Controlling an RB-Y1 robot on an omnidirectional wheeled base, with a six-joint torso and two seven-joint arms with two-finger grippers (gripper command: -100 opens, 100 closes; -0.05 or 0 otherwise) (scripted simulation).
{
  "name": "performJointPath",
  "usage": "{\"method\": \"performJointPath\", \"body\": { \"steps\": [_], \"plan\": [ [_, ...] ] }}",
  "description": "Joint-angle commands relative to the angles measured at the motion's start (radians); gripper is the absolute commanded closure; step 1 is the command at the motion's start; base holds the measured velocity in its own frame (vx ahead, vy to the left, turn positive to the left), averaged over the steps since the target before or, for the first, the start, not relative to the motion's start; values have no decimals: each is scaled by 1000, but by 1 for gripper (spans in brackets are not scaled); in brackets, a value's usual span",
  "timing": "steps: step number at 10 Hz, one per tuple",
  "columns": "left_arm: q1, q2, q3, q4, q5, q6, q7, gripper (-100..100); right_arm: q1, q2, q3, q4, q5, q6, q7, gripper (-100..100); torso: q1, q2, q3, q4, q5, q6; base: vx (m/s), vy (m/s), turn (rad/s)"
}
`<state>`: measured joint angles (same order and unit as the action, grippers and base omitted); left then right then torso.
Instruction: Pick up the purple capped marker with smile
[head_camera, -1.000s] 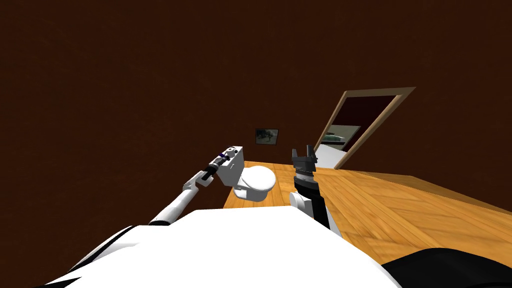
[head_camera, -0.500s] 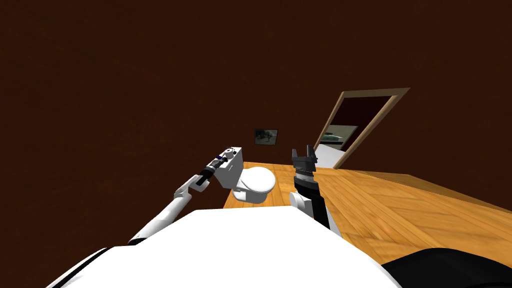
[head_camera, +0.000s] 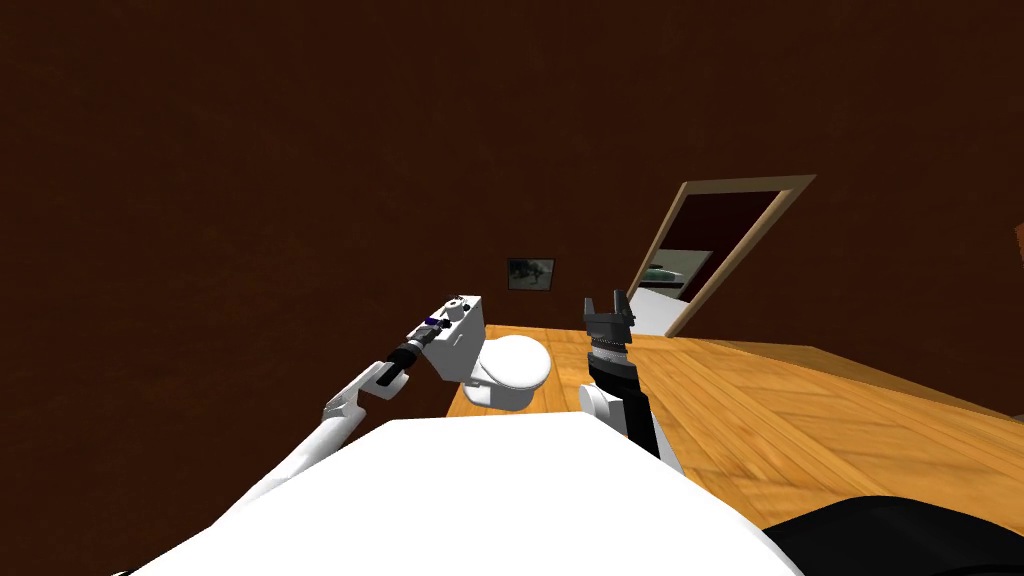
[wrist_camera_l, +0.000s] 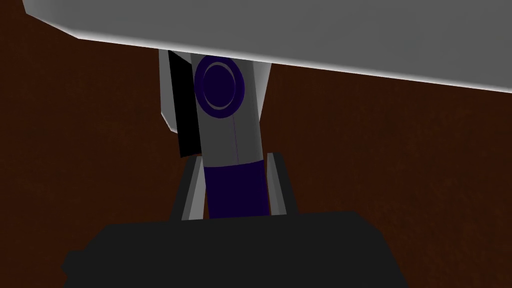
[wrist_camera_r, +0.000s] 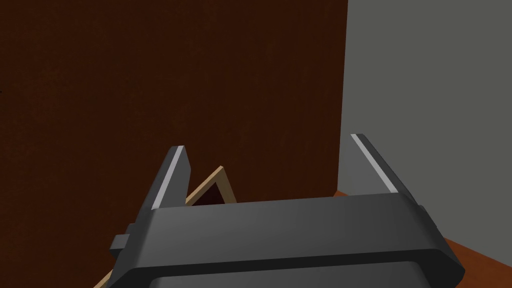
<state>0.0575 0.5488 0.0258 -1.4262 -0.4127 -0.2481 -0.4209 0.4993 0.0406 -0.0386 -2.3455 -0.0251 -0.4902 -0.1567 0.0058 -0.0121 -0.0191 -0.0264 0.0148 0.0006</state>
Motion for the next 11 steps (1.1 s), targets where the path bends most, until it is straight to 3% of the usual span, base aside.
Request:
{"method": "performJointPath", "body": {
  "steps": [1, 4, 5, 8, 9, 11],
  "plan": [
    [50, 13, 25, -50, 10, 13, 1, 100, 0, 0, 0, 0, 0, 0, 0, 0, 0, 0, 0, 0, 0, 0, 68, -29, -105],
    [131, 13, 25, -130, 10, 13, 1, 100, 0, 0, 0, 0, 0, 0, 0, 0, 0, -1, -1, -1, 0, 0, 45, -7, -4],
    [170, 27, 54, -165, 20, 19, 3, 100, 0, 0, 0, 0, 0, 0, 0, 0, 0, 0, 0, 0, -1, 0, 66, -10, -89],
    [242, 27, 54, -239, 20, 19, 3, 100, 0, 0, 0, 0, 0, 0, 0, 0, -2, -3, -3, -2, -2, 1, 50, -5, -13],
    [278, 42, 82, -279, 31, 26, 5, 100, 0, 0, 0, 0, 0, 0, 0, 0, -2, -2, -2, -3, -2, 1, 71, -28, -91],
    [343, 42, 82, -342, 31, 26, 5, 100, 0, 0, 0, 0, 0, 0, 0, 0, -3, -5, -4, -3, -2, 1, 63, -2, -21]
  ]
}}
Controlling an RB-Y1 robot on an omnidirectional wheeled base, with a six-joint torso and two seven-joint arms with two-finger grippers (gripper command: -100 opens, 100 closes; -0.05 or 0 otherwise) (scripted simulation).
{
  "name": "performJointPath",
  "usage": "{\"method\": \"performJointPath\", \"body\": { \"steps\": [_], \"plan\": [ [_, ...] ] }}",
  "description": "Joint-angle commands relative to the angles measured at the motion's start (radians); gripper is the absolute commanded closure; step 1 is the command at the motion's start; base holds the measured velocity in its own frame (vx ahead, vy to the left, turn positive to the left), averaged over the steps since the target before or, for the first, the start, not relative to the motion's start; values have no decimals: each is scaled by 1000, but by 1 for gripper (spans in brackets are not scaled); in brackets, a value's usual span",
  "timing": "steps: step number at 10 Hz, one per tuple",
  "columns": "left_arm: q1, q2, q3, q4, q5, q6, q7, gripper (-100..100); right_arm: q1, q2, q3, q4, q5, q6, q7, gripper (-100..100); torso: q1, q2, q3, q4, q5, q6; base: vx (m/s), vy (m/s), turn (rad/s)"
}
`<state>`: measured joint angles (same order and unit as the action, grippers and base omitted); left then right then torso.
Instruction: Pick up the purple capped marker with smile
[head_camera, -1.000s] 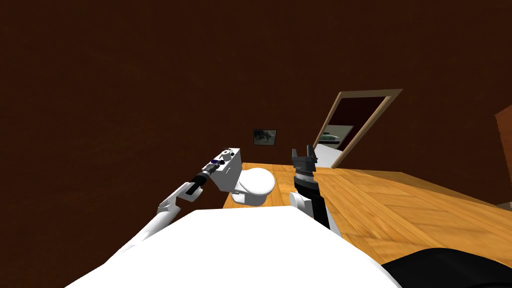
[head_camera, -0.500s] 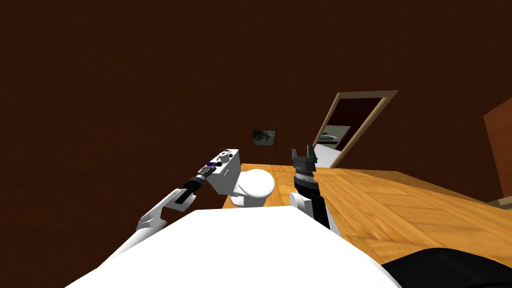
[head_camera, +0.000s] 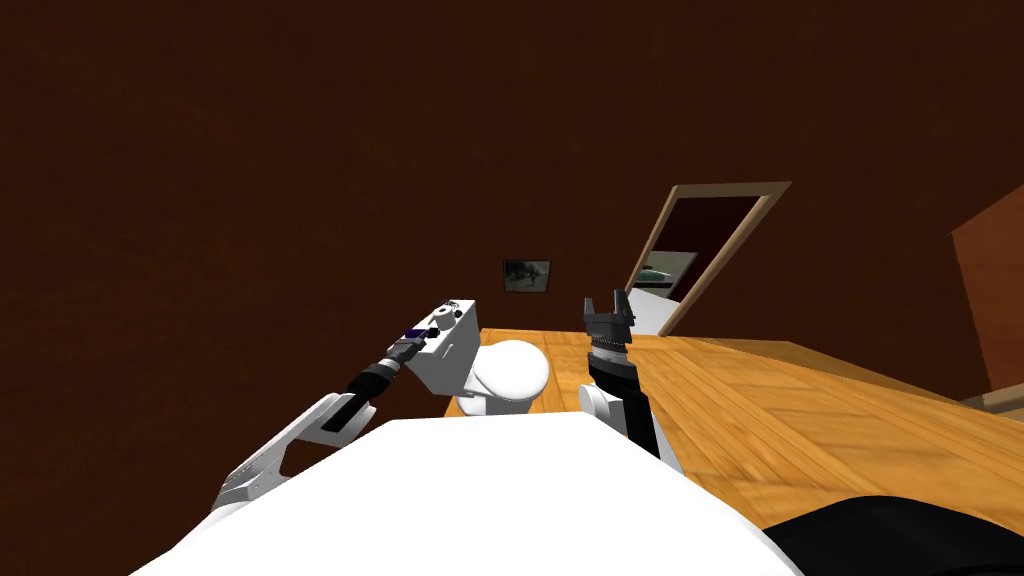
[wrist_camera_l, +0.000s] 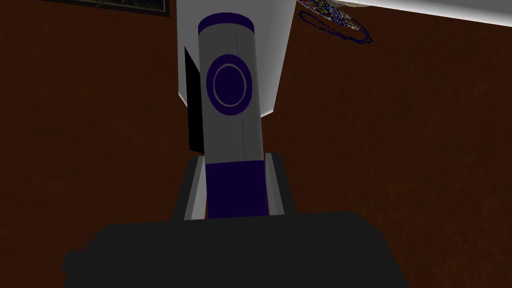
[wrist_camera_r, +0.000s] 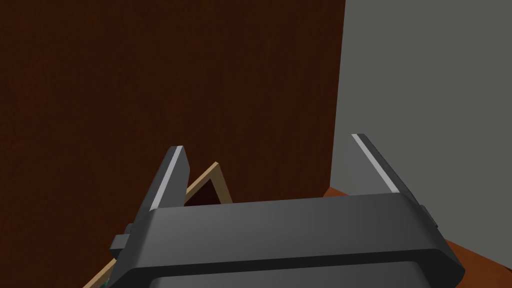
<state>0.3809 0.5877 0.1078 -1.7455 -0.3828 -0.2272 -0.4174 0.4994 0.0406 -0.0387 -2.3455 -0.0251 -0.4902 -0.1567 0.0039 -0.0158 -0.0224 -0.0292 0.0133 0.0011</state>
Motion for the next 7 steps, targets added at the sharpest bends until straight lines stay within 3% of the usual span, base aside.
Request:
{"method": "performJointPath", "body": {
  "steps": [1, 2, 4, 6, 7],
  "plan": [
    [30, 3, 0, -28, 1, 5, 2, 100, 0, 0, 0, 0, 0, 0, 0, 0, 0, 0, 0, 0, 0, 0, 11, 2, 9],
    [68, 18, 28, -65, 12, 12, 4, 100, 0, 0, 0, 0, 0, 0, 0, 0, 0, 2, 1, 0, 0, 0, 58, 0, -90],
    [130, 18, 28, -124, 12, 12, 4, 100, 0, 0, 0, 0, 0, 0, 0, 0, 0, -2, -1, 0, 0, 0, 70, -6, -19],
    [123, 21, 28, -119, 12, 12, 5, 100, 0, 0, 0, 0, 0, 0, 0, 0, -1, 1, 0, 0, 0, 0, 8, -5, 6],
    [125, 21, 28, -122, 12, 12, 4, 0, 0, 0, 0, 0, 0, 0, 0, 0, 0, 2, 1, 0, 1, 1, 0, 0, 0]
  ]
}}
